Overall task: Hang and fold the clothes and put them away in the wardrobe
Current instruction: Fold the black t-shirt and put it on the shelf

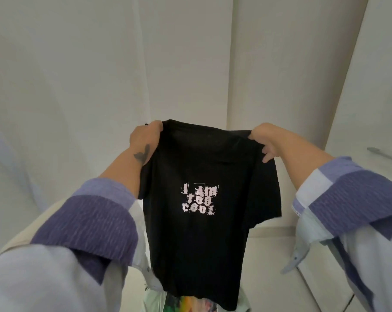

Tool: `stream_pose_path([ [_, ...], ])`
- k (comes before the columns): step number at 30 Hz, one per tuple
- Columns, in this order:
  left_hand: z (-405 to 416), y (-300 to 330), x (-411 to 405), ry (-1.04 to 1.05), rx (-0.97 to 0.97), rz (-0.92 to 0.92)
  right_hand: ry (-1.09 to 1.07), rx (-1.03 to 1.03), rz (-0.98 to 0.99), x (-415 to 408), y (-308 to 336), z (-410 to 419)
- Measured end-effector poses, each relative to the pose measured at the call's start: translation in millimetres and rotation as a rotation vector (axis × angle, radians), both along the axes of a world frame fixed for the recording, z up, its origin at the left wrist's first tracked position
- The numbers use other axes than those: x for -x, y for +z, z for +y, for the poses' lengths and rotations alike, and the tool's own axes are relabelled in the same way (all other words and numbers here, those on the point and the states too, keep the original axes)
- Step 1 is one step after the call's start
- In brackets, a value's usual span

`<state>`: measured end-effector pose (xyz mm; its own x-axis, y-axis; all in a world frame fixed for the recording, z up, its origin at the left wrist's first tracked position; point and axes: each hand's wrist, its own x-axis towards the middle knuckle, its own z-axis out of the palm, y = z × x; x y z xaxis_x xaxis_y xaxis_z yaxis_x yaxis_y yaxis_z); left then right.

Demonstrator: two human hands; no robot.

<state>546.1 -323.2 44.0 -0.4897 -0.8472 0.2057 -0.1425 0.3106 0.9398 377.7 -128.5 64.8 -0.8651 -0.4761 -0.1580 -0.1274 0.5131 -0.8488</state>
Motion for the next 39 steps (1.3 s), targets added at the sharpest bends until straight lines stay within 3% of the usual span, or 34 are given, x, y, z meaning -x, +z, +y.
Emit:
stream_pose_path([
  [3, -3.7, 3.3, -4.5, -0.186, -0.276, 0.279, 0.104, 0.213, -0.15, 1.6, -2.7, 1.2],
  [6, -3.7, 9.8, -7.9, -0.335, -0.399, 0.387, 0.209, 0.374, -0.286, 7.4, -4.1, -5.3],
  [14, -15.3, 17.2, 4.3, -0.449, -0.459, 0.312, 0.245, 0.884, -0.424, 7.2, -6.4, -34.1],
  [18, -33.8, -5.6, 17.1, -0.445, -0.531, 0.246, 0.213, 0.859, -0.487, 13.3, -24.1, -60.3],
  [24, -72.9, -54.5, 40.8, -0.408, -0.61, 0.145, 0.08, 0.631, -0.293, 37.5, -69.6, -107.1],
  [29, -89.1, -66.0, 62.7, -0.418, -0.609, 0.192, 0.046, 0.685, -0.376, 45.4, -88.3, -133.1],
  [39, -65.9, -62.2, 42.4, -0.548, -0.499, 0.113, 0.071, 0.715, -0.436, 18.7, -98.9, -118.5],
])
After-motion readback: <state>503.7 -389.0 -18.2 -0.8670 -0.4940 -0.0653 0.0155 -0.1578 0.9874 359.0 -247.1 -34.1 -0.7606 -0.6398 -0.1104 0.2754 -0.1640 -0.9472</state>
